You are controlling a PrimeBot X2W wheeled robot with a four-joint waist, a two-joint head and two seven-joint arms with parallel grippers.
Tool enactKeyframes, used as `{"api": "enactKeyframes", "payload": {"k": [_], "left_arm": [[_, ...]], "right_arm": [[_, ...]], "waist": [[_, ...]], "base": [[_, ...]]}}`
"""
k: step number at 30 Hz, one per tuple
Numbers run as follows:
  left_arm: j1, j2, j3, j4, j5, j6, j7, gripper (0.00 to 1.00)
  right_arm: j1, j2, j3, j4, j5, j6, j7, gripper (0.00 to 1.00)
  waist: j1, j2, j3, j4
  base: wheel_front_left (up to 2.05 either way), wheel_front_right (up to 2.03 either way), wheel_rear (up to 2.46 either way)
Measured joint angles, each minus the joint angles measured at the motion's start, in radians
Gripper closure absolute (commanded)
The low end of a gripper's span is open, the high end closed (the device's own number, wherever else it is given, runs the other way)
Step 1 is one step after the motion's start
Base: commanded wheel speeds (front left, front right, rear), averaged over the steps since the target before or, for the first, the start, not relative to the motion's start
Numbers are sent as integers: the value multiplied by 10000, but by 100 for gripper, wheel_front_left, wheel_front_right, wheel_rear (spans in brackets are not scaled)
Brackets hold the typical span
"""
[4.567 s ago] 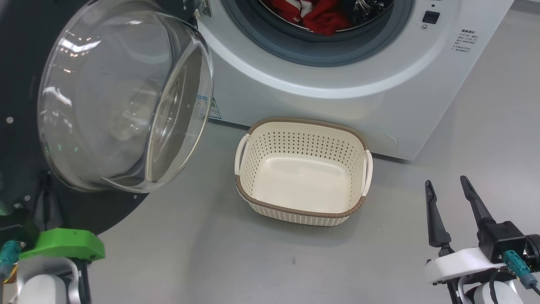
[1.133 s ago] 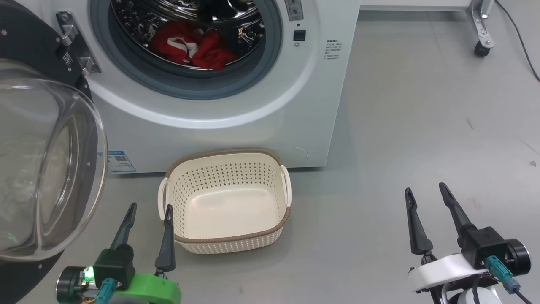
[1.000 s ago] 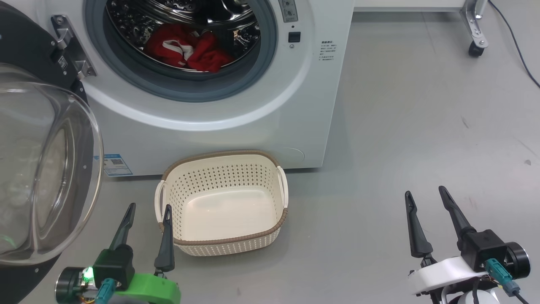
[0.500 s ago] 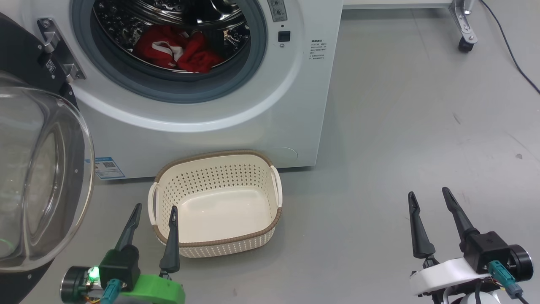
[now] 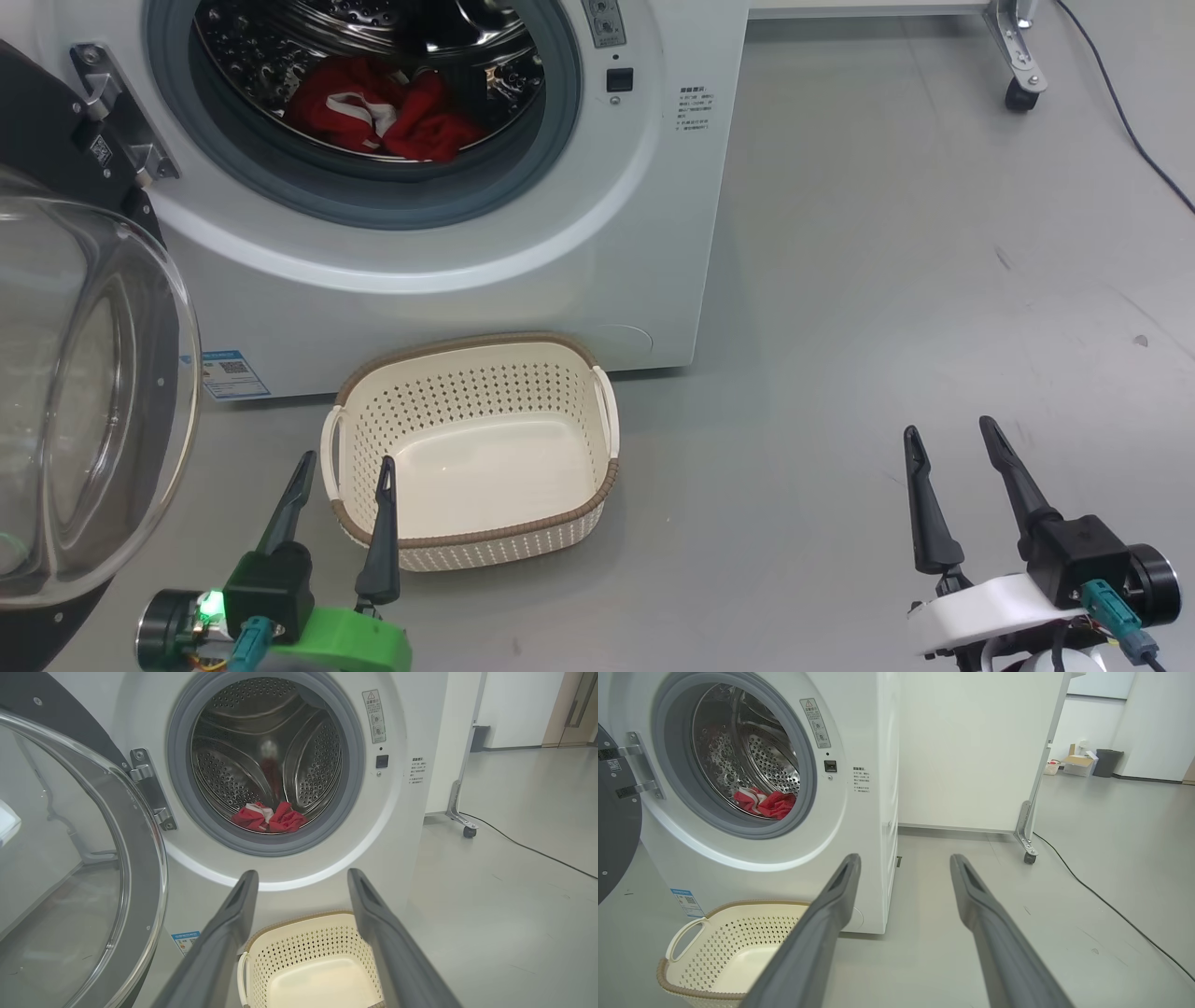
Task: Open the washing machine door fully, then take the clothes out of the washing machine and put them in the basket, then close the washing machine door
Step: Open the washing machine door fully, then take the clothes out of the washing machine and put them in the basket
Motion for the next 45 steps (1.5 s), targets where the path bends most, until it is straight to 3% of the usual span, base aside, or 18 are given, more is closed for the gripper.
{"api": "enactKeyframes", "payload": {"k": [22,45], "left_arm": [[-1,0,-184,13,-2,88,13,0],[-3,4,-301,6,2,174,13,0]], "right_arm": [[12,58,-17,-46,0,-67,0,0],[23,84,-59,-42,0,-59,0,0]], "waist": [[0,0,-48,-50],[0,0,5,-56]], "base": [[19,-19,0],[84,-83,0]]}}
